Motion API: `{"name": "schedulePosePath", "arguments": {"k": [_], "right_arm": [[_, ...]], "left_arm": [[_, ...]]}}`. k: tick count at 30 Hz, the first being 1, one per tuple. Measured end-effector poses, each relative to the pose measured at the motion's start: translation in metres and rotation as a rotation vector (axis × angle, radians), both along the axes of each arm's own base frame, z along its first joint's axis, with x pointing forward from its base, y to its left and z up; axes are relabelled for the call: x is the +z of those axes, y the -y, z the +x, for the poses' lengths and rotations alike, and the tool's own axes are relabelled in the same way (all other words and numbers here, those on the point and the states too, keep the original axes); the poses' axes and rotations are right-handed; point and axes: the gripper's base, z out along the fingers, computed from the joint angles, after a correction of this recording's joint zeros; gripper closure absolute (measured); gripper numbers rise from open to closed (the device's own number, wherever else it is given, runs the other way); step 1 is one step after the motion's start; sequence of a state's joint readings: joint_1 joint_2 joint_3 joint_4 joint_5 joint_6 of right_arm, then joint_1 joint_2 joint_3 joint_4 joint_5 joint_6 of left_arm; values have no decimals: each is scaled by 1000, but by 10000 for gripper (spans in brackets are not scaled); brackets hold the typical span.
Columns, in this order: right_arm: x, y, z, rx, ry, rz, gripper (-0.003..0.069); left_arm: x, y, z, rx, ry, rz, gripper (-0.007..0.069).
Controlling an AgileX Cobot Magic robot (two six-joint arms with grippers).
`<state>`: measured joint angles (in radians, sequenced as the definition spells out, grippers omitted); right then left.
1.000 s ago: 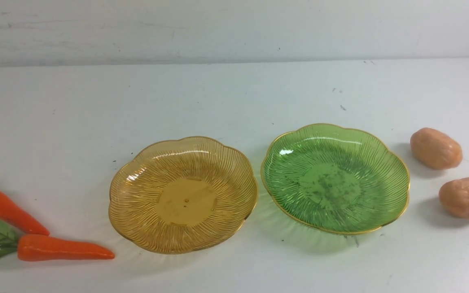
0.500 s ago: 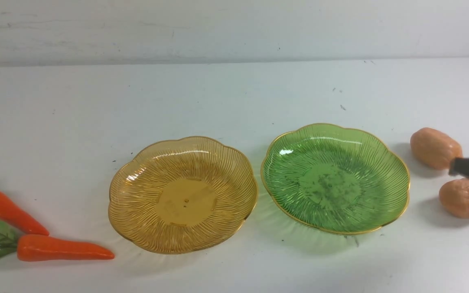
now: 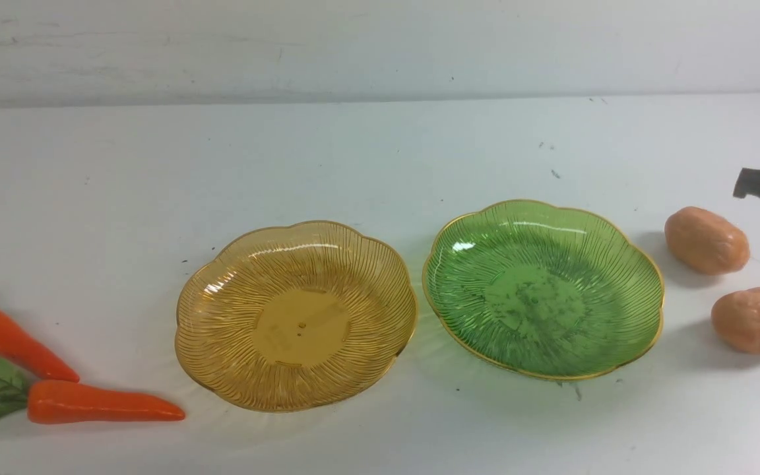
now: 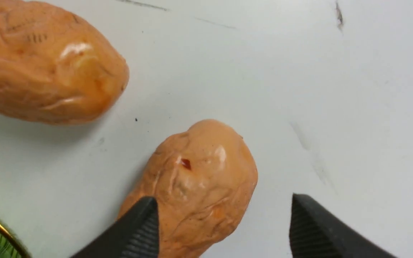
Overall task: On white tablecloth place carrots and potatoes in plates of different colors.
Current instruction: 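Put the potato onto the plate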
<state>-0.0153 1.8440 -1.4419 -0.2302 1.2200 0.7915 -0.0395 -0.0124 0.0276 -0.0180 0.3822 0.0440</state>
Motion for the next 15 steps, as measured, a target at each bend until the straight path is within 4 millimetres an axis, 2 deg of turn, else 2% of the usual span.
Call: {"name": "schedulePosePath", "arguments": {"k": [2,6,15], "right_arm": [[-7,-2,2,-60,-7,30,102],[-22,-3,6,-143,-28,47,43],[-49,-2,12,-231,-78,50,26]], "left_arm": [[0,0,0,0,0,0,617],[0,0,0,0,0,0,617],[0,0,0,0,0,0,617]]}}
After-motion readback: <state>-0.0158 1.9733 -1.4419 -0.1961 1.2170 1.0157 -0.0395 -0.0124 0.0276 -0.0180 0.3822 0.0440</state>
